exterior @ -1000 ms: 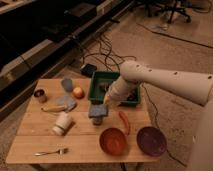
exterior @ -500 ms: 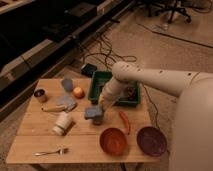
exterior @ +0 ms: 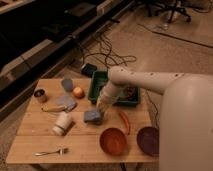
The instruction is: Place sponge in table surface
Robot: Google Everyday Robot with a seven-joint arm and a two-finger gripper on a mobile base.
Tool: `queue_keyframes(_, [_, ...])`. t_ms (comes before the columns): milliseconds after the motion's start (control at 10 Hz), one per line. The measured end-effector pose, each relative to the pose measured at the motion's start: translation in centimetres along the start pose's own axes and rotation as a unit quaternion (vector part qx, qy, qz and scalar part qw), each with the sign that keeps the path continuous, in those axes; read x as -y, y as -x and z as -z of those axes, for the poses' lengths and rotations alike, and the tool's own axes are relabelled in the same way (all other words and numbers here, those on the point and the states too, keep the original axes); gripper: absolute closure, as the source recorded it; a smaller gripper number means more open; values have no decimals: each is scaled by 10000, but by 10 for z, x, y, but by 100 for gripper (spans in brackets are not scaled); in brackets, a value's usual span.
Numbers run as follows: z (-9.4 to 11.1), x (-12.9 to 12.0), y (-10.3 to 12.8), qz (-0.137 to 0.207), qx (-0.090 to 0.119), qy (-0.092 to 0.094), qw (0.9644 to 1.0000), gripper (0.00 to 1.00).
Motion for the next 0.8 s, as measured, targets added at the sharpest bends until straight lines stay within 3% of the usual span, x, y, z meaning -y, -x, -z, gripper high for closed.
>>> queue_keyframes(500, [-16,-21,-3,655,-219,-32,9976,99])
queue_keyframes(700, [-23,-26,-7,861,-397,-29,9955,90])
queue_keyframes(800, [-28,-29,-9,989,-520,-23,9937,77])
